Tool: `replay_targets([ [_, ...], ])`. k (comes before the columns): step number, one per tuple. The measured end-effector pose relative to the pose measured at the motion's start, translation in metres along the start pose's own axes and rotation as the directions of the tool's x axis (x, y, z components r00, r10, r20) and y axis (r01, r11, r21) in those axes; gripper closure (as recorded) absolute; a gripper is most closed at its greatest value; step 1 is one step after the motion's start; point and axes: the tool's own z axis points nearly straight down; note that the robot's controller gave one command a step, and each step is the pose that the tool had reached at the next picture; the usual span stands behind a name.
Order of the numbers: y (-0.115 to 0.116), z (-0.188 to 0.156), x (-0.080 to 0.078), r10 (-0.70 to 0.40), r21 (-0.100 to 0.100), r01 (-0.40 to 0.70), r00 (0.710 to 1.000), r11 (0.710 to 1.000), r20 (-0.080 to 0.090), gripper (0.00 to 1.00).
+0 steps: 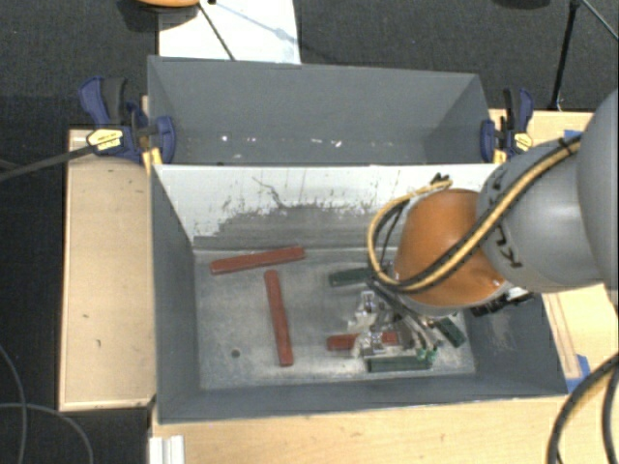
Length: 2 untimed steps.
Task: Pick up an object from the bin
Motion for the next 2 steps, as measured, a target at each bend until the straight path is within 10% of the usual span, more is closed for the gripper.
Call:
replay_targets([
  [1, 0.0, 0.0, 0.0, 0.001, 0.0, -0.001, 1.0, 1.0, 0.0, 1.0],
  [2, -0.013, -0.176, -0.006, 0.038, 0.0, -0.038, 0.999, 0.999, 0.006, 1.0],
])
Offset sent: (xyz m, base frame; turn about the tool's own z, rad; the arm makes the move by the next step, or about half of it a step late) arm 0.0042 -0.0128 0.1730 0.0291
